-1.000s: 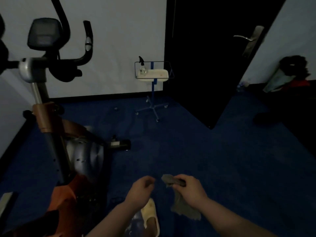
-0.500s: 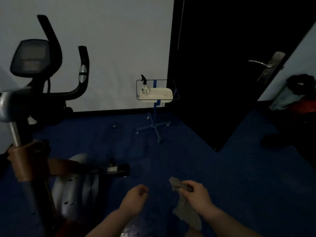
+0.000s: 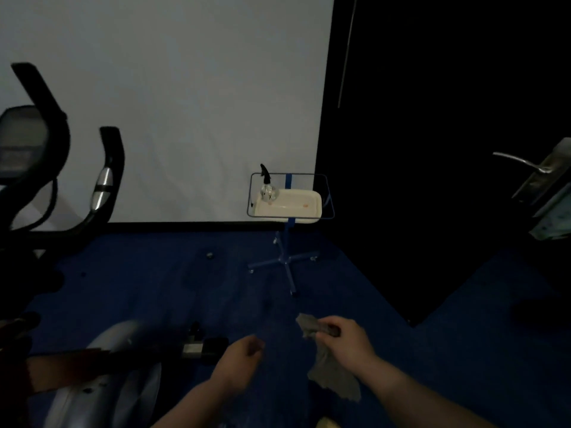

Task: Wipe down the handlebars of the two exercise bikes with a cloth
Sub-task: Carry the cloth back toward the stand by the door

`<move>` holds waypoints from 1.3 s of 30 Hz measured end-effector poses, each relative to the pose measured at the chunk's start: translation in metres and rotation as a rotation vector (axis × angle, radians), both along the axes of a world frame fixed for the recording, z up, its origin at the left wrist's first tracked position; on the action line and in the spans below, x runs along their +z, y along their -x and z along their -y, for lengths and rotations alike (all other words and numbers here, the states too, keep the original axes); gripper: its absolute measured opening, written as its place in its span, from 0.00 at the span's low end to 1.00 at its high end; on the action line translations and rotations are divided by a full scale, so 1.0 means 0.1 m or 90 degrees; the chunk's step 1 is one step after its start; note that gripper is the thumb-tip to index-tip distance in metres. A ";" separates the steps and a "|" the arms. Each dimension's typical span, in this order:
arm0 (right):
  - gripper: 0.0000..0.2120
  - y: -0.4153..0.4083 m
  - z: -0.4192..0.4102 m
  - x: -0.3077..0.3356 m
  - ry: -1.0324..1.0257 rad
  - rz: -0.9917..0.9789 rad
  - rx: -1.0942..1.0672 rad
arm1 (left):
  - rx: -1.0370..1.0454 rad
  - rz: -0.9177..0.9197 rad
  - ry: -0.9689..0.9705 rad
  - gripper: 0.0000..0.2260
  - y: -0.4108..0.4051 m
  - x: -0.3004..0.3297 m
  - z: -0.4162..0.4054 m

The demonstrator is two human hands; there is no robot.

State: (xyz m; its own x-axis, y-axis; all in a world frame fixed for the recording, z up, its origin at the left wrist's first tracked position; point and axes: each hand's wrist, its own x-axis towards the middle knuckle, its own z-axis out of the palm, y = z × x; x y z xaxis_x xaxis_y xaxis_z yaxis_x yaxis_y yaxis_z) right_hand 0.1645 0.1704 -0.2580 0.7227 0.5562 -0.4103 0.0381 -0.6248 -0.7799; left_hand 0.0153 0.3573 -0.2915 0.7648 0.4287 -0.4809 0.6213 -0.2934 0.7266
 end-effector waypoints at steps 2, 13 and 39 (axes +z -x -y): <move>0.06 -0.29 -0.02 0.01 -0.008 0.004 -0.009 | 0.008 0.021 -0.009 0.09 -0.32 0.05 -0.02; 0.08 -1.19 -0.35 -0.19 0.041 -0.085 -0.046 | 0.033 0.039 -0.007 0.09 -1.33 0.02 -0.24; 0.09 -3.38 -2.29 -0.49 0.128 -0.027 -0.108 | 0.092 0.009 0.028 0.07 -3.30 -0.15 -2.14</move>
